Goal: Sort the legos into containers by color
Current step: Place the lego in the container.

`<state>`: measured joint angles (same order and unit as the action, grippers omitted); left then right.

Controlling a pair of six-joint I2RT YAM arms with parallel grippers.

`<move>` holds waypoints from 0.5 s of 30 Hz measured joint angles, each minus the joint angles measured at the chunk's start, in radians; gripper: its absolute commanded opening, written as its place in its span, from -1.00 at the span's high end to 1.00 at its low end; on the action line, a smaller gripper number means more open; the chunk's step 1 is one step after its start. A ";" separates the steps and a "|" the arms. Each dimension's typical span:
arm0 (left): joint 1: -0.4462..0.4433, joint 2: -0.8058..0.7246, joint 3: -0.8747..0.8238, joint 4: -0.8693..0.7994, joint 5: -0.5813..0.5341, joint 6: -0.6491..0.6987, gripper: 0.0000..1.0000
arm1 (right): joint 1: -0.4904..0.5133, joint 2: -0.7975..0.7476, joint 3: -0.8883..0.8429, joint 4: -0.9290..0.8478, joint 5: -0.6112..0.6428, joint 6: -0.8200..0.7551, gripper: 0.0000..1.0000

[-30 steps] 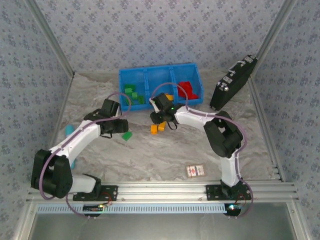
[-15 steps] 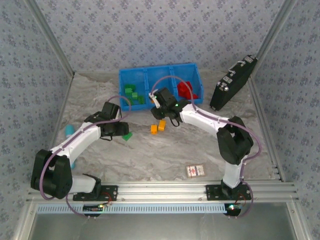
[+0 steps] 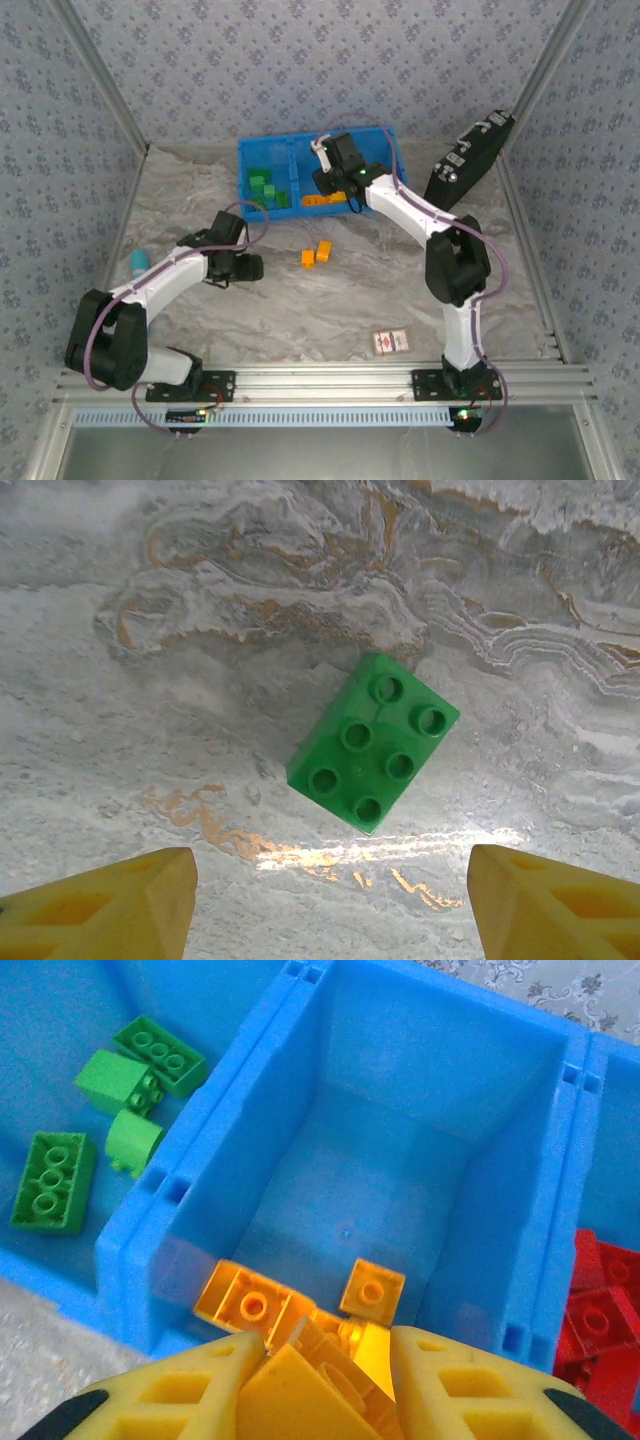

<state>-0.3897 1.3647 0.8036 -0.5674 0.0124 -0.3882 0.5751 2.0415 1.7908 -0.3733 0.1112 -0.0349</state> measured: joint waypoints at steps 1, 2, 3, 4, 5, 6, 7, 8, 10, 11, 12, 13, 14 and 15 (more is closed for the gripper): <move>0.000 0.007 -0.002 0.004 0.000 -0.002 -0.43 | -0.003 0.029 0.030 -0.007 -0.002 0.000 0.27; 0.000 0.015 -0.002 0.008 0.000 -0.004 -0.43 | -0.005 0.054 0.057 -0.013 -0.003 0.000 0.27; 0.000 0.024 -0.003 0.014 0.000 -0.005 -0.42 | -0.006 0.077 0.082 -0.017 -0.004 0.000 0.27; 0.000 0.035 -0.003 0.023 0.000 -0.006 -0.42 | -0.008 0.103 0.113 -0.029 -0.004 0.000 0.27; -0.001 0.047 -0.003 0.029 0.000 -0.006 -0.41 | -0.008 0.128 0.143 -0.037 -0.006 0.000 0.26; -0.004 0.059 -0.003 0.034 -0.001 -0.009 -0.41 | -0.009 0.151 0.172 -0.045 -0.009 0.000 0.26; -0.007 0.072 -0.003 0.041 -0.001 -0.011 -0.40 | -0.010 0.173 0.200 -0.054 -0.013 0.000 0.26; -0.013 0.086 -0.003 0.047 -0.002 -0.014 -0.40 | -0.011 0.195 0.231 -0.064 -0.017 -0.001 0.25; -0.021 0.113 -0.002 0.054 -0.002 -0.017 -0.39 | -0.014 0.233 0.277 -0.074 -0.023 -0.001 0.24; -0.026 0.127 -0.002 0.056 -0.002 -0.019 -0.39 | -0.018 0.249 0.297 -0.080 -0.027 -0.002 0.22; -0.029 0.138 0.000 0.057 -0.002 -0.021 -0.38 | -0.020 0.261 0.311 -0.083 -0.029 -0.003 0.21; -0.031 0.150 0.002 0.060 -0.005 -0.021 -0.39 | -0.024 0.273 0.323 -0.084 -0.033 -0.004 0.19; -0.032 0.162 0.007 0.062 -0.005 -0.022 -0.38 | -0.027 0.282 0.330 -0.084 -0.036 -0.005 0.16; -0.032 0.173 0.013 0.064 -0.005 -0.023 -0.38 | -0.031 0.286 0.333 -0.085 -0.038 -0.004 0.13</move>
<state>-0.4221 1.5375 0.8165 -0.5037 0.0071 -0.4107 0.5438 2.3276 2.1235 -0.4583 0.0731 -0.0391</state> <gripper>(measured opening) 0.693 0.411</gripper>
